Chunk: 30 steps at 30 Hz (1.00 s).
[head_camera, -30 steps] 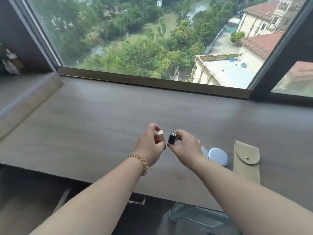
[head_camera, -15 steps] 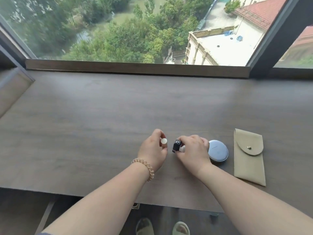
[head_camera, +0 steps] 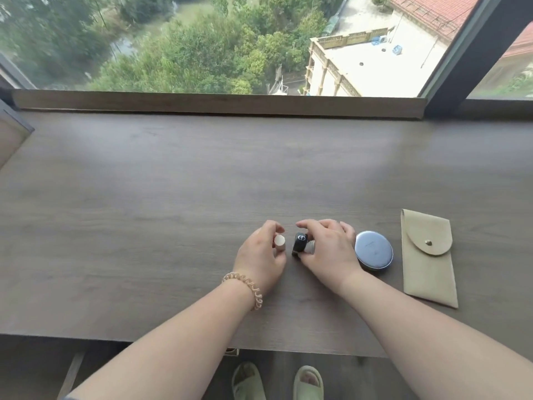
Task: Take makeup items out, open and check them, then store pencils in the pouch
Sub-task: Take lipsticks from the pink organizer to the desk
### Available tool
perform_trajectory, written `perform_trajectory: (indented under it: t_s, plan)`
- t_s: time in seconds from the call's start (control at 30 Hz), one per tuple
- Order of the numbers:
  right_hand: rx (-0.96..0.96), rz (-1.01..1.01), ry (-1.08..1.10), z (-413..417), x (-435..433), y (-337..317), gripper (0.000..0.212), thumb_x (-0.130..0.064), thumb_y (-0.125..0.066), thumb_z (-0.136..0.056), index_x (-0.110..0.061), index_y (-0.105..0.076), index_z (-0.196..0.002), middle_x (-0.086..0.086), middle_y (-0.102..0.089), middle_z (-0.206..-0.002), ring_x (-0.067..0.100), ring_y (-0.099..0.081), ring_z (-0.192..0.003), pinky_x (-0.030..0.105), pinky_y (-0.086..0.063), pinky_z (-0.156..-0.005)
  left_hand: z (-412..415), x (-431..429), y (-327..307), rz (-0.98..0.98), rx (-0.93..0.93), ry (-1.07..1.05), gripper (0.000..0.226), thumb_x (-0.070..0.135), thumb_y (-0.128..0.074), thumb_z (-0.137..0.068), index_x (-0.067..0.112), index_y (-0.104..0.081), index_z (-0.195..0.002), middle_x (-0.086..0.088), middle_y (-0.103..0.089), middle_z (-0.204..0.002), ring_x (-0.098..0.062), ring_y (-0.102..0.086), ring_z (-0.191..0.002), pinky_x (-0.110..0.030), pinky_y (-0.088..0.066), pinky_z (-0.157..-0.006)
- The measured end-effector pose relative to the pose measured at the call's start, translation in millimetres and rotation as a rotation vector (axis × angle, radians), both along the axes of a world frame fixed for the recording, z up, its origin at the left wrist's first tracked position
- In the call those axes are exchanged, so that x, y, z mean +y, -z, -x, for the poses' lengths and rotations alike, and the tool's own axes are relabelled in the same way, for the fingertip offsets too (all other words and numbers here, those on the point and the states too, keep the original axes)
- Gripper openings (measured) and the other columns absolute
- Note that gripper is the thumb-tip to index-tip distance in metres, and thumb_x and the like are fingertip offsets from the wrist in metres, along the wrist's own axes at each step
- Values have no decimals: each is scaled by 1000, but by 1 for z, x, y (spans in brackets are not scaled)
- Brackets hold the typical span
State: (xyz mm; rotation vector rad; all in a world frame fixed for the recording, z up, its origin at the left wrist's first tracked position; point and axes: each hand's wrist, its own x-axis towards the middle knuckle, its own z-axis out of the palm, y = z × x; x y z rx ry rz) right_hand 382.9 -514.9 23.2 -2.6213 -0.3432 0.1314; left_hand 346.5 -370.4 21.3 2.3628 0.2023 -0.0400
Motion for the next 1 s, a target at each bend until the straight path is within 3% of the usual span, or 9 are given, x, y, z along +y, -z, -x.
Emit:
perform_trajectory:
  t_s: [0.3, 0.43, 0.57, 0.77, 1.0]
  plan:
    - [-44, -3, -59, 10, -14, -15, 75, -34, -73, -66, -31, -43, -135, -10, -57, -126, 15, -33, -134, 35, -11, -110, 7, -1, -5, 28, 89, -27, 49, 19, -61, -83, 23, -45, -129, 0, -63, -109, -16, -61, -104, -29, -47, -92]
    - [-113, -41, -166, 17, -17, -33, 68, -40, -71, -72, -28, -45, -134, -11, -53, -131, 15, -34, -134, 26, -13, -103, 17, -1, -17, 4, 73, -71, 60, 26, -62, -83, 23, -37, -138, -2, -54, -130, -15, -51, -121, -30, -40, -102]
    - [-174, -72, -230, 22, -1, -53, 53, -46, -53, -78, -25, -54, -127, -6, -55, -133, 16, -41, -131, 26, -22, -99, 37, 10, -35, -113, 6, -122, 68, 29, -62, -82, 21, -31, -142, 2, -42, -143, -15, -36, -134, -33, -29, -111]
    - [-218, -60, -447, 46, 78, -89, 45, -32, -62, -85, -24, -53, -129, -3, -48, -141, 18, -38, -134, 34, -25, -108, 104, 76, -71, -268, -49, -370, 64, 33, -58, -84, 24, -30, -141, 5, -42, -142, -15, -36, -132, -34, -28, -111]
    - [-242, -44, -790, 129, 211, -127, 47, -35, -56, -89, -30, -46, -134, -5, -38, -149, 18, -30, -138, 37, -21, -113, 217, 188, -124, -377, -103, -715, 62, 32, -59, -84, 24, -33, -140, 4, -44, -141, -18, -37, -132, -35, -27, -112]
